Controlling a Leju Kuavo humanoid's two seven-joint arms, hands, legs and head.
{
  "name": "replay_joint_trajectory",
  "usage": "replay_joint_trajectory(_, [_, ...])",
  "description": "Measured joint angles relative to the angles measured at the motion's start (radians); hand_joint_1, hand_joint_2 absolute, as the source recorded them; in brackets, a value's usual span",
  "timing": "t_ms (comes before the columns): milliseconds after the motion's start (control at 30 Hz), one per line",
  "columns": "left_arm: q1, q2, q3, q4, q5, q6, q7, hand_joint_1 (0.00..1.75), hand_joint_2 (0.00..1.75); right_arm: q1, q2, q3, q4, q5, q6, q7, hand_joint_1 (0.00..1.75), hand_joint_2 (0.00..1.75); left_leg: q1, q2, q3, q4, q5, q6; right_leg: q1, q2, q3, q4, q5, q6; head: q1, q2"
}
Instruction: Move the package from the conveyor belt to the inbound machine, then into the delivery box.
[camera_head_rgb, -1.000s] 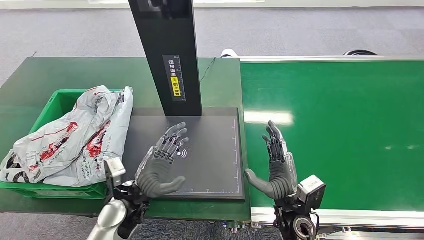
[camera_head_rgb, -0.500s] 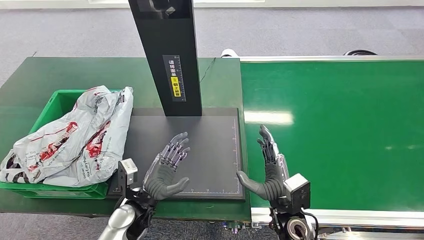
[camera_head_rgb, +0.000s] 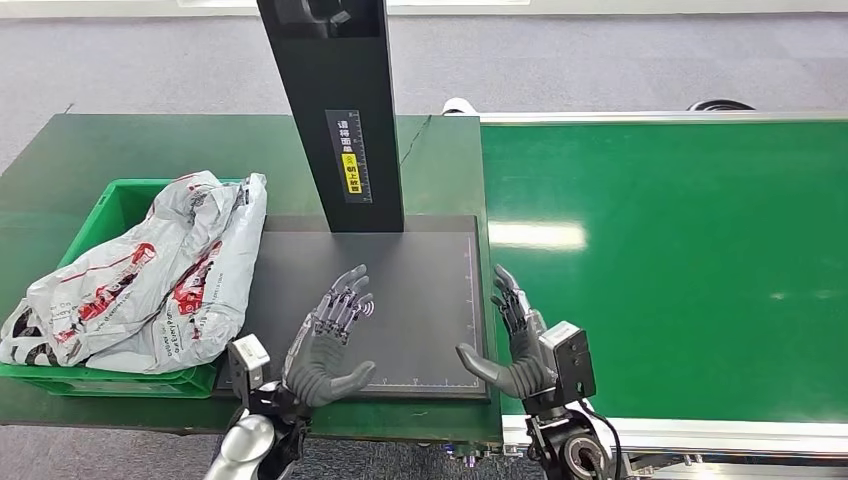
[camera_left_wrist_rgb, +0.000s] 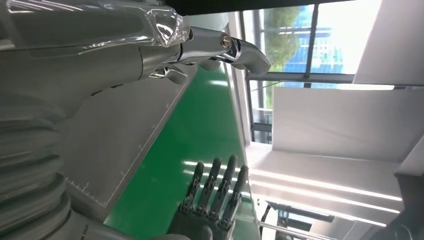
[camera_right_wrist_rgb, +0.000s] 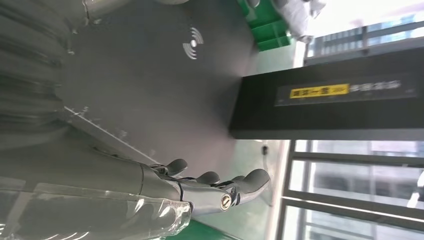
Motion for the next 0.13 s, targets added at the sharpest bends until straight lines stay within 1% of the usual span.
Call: replay_joint_trajectory(133, [0.009, -0.006, 0.009, 0.0, -0.018, -0.006, 0.017, 0.0, 1.75, -0.004, 0.0, -0.002, 0.024, -0.007, -0.002, 0.012, 0.0, 1.75, 0.0, 0.0, 0.0, 0.0, 0.0, 0.0, 0.0, 0.0, 0.0, 0.0, 0.0, 0.0, 0.0, 0.0])
